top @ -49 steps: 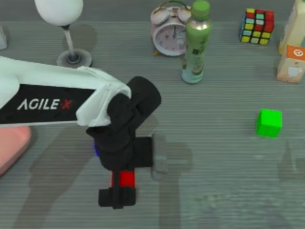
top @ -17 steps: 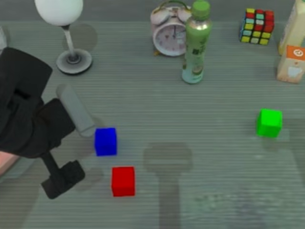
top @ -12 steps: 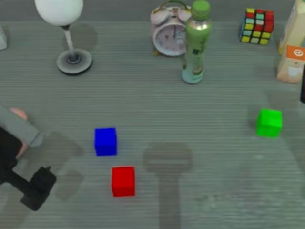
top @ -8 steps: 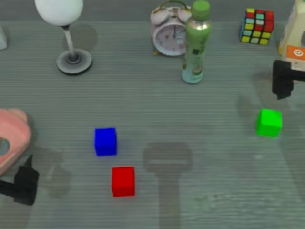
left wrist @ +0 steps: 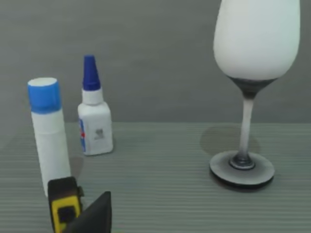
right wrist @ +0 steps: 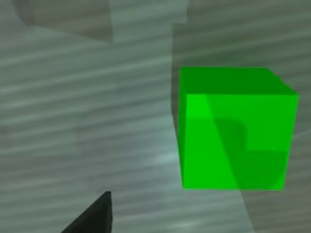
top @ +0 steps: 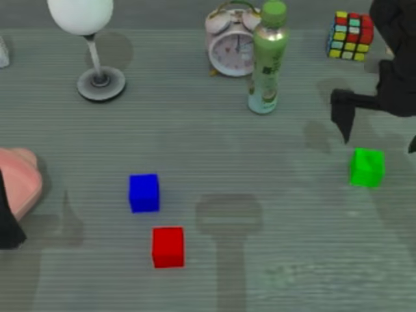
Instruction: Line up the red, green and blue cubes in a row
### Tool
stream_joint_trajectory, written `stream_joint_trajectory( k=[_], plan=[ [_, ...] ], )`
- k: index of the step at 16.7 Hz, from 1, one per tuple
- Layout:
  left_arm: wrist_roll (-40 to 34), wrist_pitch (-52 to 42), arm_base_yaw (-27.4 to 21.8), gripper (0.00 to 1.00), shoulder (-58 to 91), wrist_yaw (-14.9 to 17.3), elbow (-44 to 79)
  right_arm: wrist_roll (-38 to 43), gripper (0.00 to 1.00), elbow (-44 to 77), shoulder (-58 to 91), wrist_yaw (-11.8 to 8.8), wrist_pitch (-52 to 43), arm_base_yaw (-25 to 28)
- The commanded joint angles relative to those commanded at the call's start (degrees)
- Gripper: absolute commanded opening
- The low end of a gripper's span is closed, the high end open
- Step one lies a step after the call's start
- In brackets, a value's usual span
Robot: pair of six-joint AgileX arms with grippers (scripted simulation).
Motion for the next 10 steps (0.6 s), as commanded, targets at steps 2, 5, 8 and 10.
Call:
stream_joint_trajectory(
  k=[2, 5, 8, 10],
  plan=[
    [-0.64, 0.98, 0.30, 1.00, -1.05, 0.02, -0.40, 0.23, 1.00, 0.98, 1.10, 0.00, -0.51, 0.12],
    [-0.64, 0.98, 0.30, 1.00, -1.05, 0.02, -0.40, 0.23, 1.00, 0.98, 1.10, 0.00, -0.51, 0.12],
    [-0.64, 0.98, 0.30, 1.00, -1.05, 0.02, -0.40, 0.09, 1.00, 0.09, 1.35, 0.00, 0.58, -0.10],
    [-0.64, 0.98, 0.30, 1.00, -1.05, 0.02, -0.40, 0.10, 1.00, -1.92, 2.57, 0.01, 3.77, 0.00]
  ],
)
